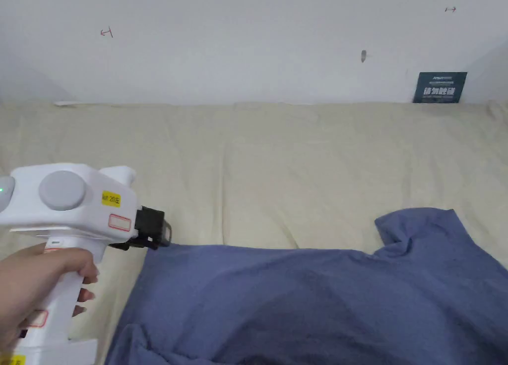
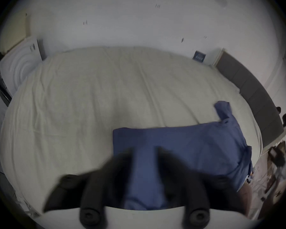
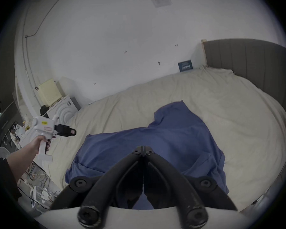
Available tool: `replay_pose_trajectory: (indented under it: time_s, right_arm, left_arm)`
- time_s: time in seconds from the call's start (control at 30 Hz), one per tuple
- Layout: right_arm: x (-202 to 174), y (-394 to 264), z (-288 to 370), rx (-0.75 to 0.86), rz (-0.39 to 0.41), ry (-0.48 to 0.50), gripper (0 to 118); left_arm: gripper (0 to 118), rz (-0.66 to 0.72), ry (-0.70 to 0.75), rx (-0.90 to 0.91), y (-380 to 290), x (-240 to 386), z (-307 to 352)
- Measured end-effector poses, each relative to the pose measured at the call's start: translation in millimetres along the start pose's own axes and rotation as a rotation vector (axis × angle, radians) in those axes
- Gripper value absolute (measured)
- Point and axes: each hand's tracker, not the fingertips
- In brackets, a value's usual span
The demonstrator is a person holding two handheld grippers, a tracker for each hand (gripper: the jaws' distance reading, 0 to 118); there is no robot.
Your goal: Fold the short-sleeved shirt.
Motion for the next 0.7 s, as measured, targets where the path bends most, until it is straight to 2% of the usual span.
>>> replay_pose_trajectory:
  time_s: [0.03,0.07,0.3,0.37,0.4,0.47,0.5,0.57,0.6,0.7]
  right_arm:
    - [1.2,-0.5,-4.0,-0.008,-0.009,-0.008,0]
    - [2.4,-0.2,-7.3,-0.022,-0.017,-0.015,0]
    - [2.8,2.0,-21.5,-0.083,0.007,-0.022,0]
    - [3.3,1.8,-26.6,-0.097,0.016,-0.024,0]
    - [3.5,1.2,-29.1,-0.102,0.020,-0.024,0]
    - [2.9,-0.3,-35.6,-0.116,0.031,-0.030,0]
    - [2.9,-0.5,-38.4,-0.123,0.032,-0.032,0]
    - [2.5,-1.5,-43.8,-0.136,0.028,-0.019,0]
    - [2.2,-1.2,-45.9,-0.141,0.025,-0.008,0]
    - [2.3,12.2,-49.3,-0.126,0.021,0.035,0]
  left_arm:
    - [107,0.021,-0.010,-0.035,7.2,-4.7,-17.8]
    - [118,0.031,-0.017,-0.057,10.4,-7.9,-31.7]
    - [114,0.061,0.107,-0.167,25.5,-25.4,-82.2]
    - [112,0.049,0.095,-0.205,26.3,-27.9,-94.5]
    - [97,0.039,0.091,-0.211,25.6,-26.2,-96.9]
    - [39,-0.086,0.155,-0.189,16.6,-9.5,-90.8]
    - [20,-0.099,0.105,-0.180,13.5,-2.9,-87.3]
    - [13,-0.175,0.151,-0.209,10.1,5.3,-88.8]
    - [7,-0.155,0.128,-0.211,9.3,7.0,-88.6]
    - [6,-0.107,0.133,-0.189,19.1,-7.6,-90.2]
